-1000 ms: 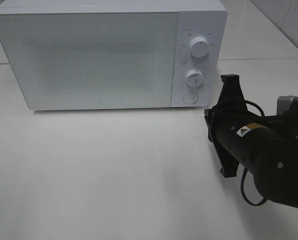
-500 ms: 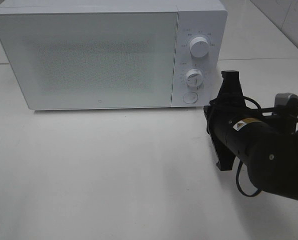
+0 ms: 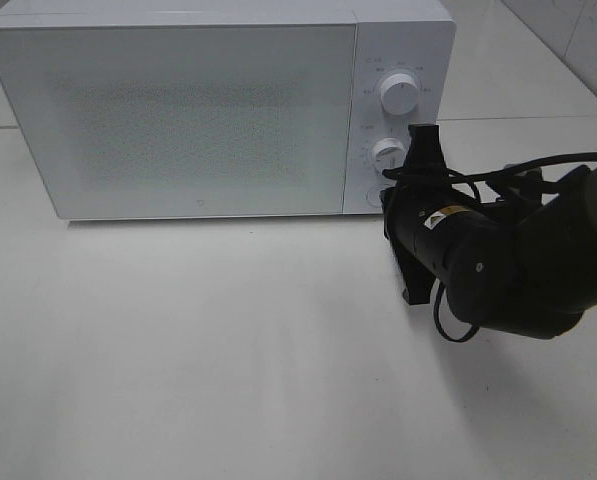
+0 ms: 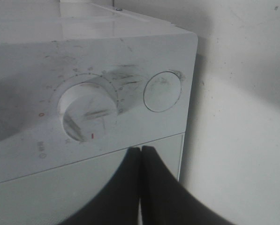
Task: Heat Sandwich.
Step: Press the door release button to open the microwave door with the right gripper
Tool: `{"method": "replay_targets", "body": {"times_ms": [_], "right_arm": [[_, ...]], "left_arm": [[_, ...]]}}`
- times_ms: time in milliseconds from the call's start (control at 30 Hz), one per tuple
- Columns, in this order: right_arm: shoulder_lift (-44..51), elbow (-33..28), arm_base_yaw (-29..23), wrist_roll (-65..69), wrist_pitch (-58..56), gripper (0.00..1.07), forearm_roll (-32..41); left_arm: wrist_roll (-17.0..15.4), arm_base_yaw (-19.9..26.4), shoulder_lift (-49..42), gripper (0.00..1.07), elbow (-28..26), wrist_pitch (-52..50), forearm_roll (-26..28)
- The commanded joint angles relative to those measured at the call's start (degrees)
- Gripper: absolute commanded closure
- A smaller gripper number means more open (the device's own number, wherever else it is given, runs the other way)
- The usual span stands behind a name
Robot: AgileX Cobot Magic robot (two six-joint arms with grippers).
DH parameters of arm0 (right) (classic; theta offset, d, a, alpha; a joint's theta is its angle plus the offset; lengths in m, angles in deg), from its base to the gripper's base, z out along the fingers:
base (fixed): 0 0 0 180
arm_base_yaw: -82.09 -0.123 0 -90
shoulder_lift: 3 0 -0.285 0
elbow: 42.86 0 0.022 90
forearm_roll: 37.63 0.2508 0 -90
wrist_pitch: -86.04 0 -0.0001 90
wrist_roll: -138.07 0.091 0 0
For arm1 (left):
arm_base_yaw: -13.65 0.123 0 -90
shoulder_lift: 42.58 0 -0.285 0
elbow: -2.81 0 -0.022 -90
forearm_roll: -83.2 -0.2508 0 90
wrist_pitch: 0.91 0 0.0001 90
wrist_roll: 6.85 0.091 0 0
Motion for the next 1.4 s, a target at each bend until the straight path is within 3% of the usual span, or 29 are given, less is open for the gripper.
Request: {"method": "replay_targets", "body": {"times_ms": [33, 600, 1400], "right_arm": [[-1.20, 1.43, 0.80, 0.69, -0.86, 1.07, -1.26], [-9.17, 8.77, 4.35, 2.46, -2.69, 1.07, -4.35], [-14.09, 14.73, 5.67, 1.43, 1.03, 1.07, -2.46]], "left_arm": [[-0.29, 0.17, -0.34, 0.09, 0.06, -0.69, 0.46], [-0.23, 0.17, -0.34, 0.09, 0.06, -0.69, 0.52], [-0.23, 0.17, -0.34, 0.09, 0.06, -0.69, 0.52]]}}
